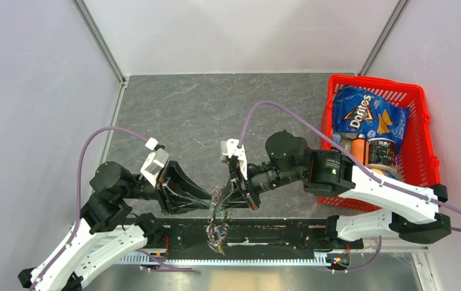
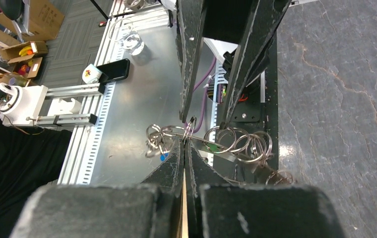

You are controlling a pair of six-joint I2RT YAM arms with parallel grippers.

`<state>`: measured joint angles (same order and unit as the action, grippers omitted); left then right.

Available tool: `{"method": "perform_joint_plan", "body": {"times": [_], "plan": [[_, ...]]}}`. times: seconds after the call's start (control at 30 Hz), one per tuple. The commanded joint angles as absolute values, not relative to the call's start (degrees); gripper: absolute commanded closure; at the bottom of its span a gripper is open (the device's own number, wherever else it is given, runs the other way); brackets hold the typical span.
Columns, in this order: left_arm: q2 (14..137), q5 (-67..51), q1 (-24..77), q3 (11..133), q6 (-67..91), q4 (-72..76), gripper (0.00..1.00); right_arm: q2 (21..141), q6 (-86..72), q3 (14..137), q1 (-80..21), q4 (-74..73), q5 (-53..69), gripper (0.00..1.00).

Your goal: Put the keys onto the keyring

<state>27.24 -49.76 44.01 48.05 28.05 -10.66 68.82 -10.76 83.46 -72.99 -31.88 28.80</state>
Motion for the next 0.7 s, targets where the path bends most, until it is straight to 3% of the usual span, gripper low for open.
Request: {"method": "perform_joint_plan", "body": {"times": [0.0,0.67], "plan": [[27.58,-51.50,44.02,49.48,25.19,-11.31,0.62,69.34,-11.63,87.58,-72.96,-29.26,29.55,1.00],[28.06,-52.47,43.95,50.18,24.74,-11.38,0.69,72.25,-11.34,90.44,-73.04,-31.53,29.14,1.00]]}}
